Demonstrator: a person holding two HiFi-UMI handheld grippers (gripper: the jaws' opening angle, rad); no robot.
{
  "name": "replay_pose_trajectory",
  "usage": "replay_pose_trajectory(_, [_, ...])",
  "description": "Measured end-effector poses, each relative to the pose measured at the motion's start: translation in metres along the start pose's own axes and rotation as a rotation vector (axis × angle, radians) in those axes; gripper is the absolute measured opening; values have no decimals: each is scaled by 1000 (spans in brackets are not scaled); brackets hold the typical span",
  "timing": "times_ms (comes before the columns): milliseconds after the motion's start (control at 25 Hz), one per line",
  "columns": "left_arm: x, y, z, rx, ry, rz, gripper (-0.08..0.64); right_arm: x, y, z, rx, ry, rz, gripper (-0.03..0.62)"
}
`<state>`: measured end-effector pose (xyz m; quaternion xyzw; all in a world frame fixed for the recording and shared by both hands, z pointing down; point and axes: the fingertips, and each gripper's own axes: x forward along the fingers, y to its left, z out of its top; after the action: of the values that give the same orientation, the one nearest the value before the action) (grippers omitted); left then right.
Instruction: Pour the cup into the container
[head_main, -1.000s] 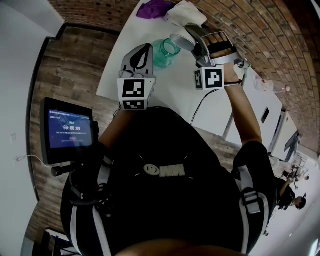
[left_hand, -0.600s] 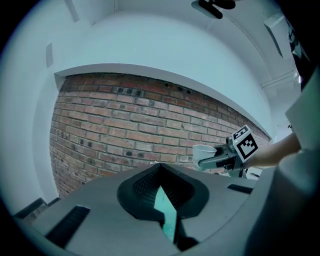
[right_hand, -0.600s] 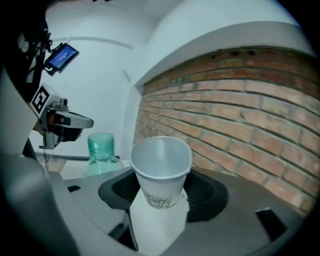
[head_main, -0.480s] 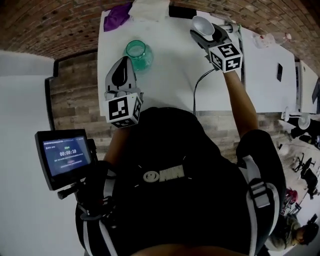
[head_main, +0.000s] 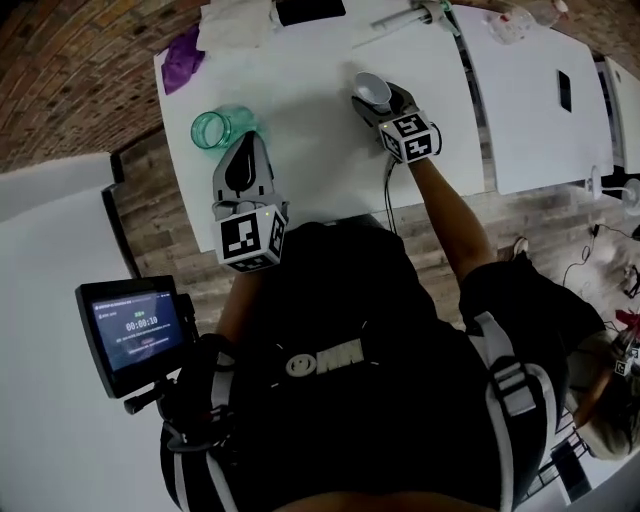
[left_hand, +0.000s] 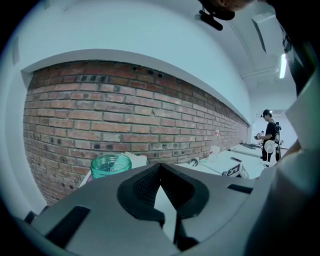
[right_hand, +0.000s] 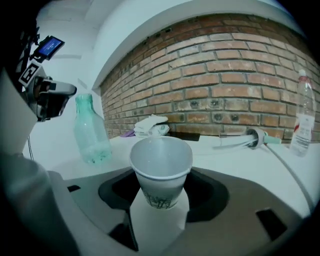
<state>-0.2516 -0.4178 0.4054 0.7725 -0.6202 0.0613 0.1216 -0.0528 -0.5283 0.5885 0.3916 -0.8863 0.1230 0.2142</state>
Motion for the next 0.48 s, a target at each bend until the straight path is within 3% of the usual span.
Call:
replay_pose_trajectory(240, [27, -34, -21, 9, 69, 13, -2, 6, -3, -19, -3, -17, 83, 272])
replay_pose_trajectory(400, [47, -64, -23, 26, 94, 32, -2, 3, -18, -19, -28, -22, 149, 392])
replay_pose_trajectory(480, [47, -71, -21, 29, 94, 49, -2, -3, -18, -11, -55, -36, 170, 405])
